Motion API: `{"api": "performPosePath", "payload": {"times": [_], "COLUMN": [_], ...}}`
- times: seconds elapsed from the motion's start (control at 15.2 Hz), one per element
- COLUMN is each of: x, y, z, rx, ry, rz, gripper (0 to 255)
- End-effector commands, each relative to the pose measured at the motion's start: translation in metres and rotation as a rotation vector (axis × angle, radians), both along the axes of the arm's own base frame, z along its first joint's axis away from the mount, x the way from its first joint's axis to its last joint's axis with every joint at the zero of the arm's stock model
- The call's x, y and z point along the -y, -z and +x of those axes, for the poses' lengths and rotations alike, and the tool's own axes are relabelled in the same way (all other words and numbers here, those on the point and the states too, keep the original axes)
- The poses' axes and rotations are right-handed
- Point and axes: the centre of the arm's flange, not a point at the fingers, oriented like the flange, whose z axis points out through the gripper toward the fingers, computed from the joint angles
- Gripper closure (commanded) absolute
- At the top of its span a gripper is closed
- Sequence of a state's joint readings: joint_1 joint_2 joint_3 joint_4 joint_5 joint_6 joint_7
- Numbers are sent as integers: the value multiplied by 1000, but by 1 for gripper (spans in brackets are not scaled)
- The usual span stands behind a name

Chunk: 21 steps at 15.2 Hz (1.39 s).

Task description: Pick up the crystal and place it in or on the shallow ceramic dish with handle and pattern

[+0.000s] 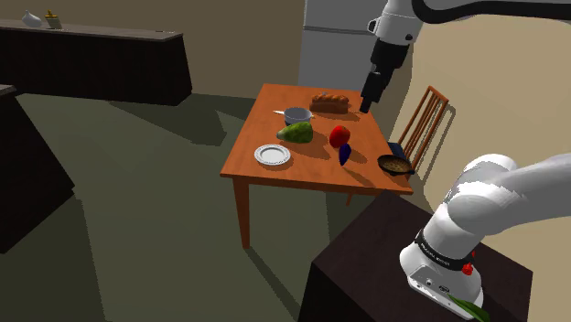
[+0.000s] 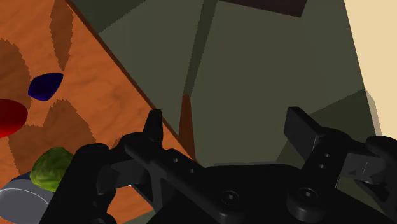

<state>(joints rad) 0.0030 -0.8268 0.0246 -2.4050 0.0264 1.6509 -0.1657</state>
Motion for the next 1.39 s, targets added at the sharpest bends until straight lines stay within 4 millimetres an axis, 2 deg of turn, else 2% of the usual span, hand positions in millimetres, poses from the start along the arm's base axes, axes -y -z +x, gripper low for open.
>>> {"api": "performPosePath", "payload": {"times": [0.0, 0.66, 1.32], "x": [0, 65, 143], "y": [0, 86, 172], "z": [0, 75, 135], "rx": [0, -1, -3], "ry": [0, 198, 395], "rz": [0, 3, 5], "gripper": [0, 0, 0]}}
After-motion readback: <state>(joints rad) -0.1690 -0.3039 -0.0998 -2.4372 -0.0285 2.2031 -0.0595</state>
